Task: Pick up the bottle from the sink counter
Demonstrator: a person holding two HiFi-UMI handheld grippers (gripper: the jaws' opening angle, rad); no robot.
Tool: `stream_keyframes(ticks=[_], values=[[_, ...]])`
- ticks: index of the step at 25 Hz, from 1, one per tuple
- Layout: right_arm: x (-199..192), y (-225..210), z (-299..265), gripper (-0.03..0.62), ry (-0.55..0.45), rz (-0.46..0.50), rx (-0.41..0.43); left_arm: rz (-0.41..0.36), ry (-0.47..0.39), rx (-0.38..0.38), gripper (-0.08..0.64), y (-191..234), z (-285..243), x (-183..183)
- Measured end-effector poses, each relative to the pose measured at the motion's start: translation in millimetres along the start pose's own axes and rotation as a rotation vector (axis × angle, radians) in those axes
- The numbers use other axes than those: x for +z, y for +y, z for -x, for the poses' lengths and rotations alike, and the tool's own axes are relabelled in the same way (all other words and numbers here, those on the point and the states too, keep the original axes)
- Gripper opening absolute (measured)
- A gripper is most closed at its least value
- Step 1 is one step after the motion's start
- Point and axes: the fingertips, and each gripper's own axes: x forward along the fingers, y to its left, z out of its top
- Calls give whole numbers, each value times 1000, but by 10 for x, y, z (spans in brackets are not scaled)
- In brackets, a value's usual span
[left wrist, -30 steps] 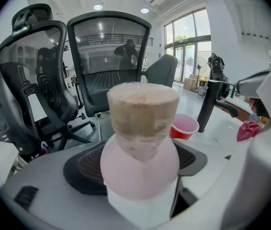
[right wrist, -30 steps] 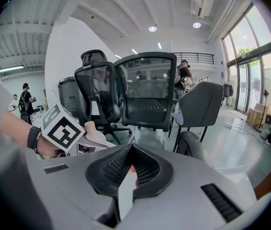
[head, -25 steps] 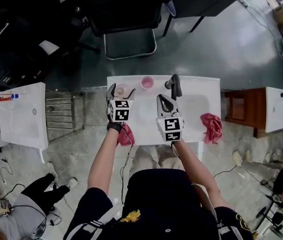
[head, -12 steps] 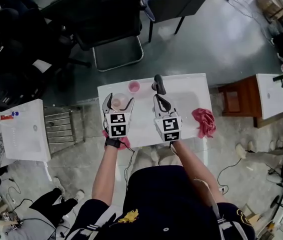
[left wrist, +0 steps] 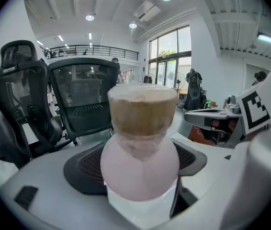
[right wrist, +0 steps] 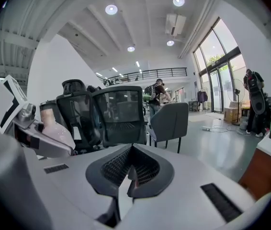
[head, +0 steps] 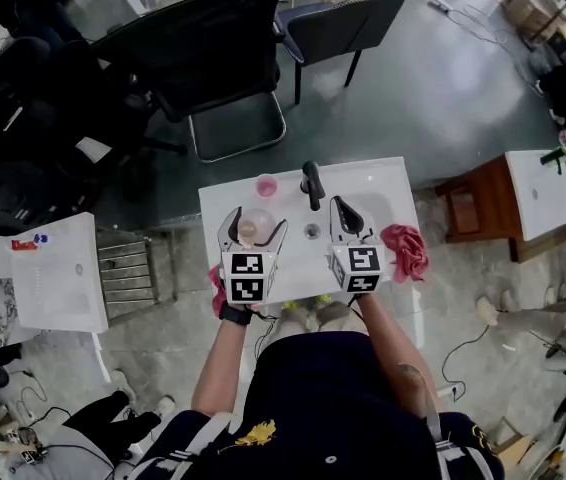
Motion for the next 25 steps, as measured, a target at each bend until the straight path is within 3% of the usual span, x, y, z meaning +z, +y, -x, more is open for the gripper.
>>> stream_keyframes(ticks=[7, 13, 19, 25], values=[[334, 36, 197, 25, -37, -22, -3, -32, 4, -67, 416, -265, 257, 228], [640, 149, 398, 25, -101, 0, 9, -85, -47, -129, 416, -531, 477, 515], [657, 189, 725, 25, -143, -13, -41, -128, -112, -212, 416, -815, 663, 604], [589, 247, 982, 25, -154, -13, -59, -145, -130, -244, 416, -977, 819, 554]])
